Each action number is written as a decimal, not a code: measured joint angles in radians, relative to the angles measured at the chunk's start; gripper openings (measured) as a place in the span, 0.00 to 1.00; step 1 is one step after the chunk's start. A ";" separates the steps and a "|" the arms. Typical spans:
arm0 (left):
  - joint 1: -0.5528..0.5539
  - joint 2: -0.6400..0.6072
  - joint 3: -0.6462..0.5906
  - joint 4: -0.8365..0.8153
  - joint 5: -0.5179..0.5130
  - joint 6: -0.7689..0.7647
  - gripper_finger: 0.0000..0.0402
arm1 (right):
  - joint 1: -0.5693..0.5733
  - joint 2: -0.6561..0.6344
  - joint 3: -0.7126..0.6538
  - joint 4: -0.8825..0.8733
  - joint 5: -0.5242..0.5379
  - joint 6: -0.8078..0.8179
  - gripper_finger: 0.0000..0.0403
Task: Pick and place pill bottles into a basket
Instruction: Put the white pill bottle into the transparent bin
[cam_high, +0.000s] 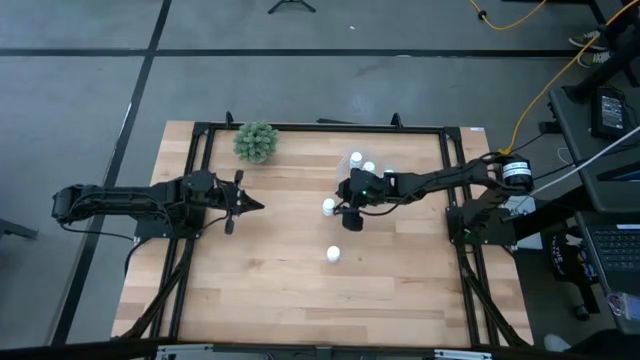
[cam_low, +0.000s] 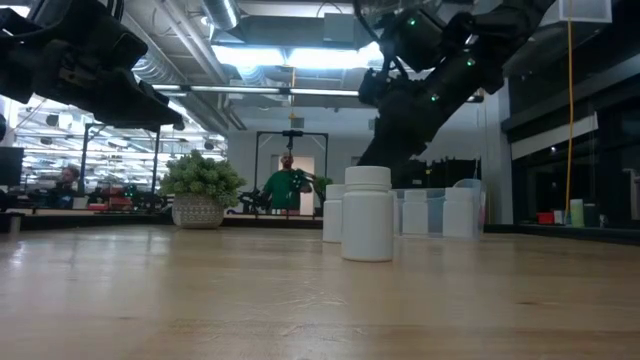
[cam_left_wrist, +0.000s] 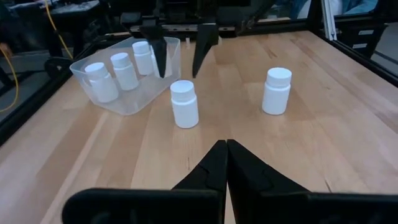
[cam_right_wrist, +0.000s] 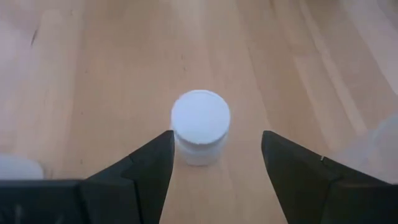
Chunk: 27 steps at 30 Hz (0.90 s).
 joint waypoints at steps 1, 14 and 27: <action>0.000 0.000 0.000 0.000 0.000 0.000 0.00 | -0.001 0.003 0.000 0.001 0.001 0.000 0.61; 0.000 0.000 0.000 0.000 0.000 0.000 0.00 | 0.000 0.078 0.024 0.026 -0.003 -0.027 0.61; 0.000 0.000 0.000 -0.012 -0.001 0.001 0.00 | 0.000 0.162 0.146 -0.091 -0.003 -0.084 0.61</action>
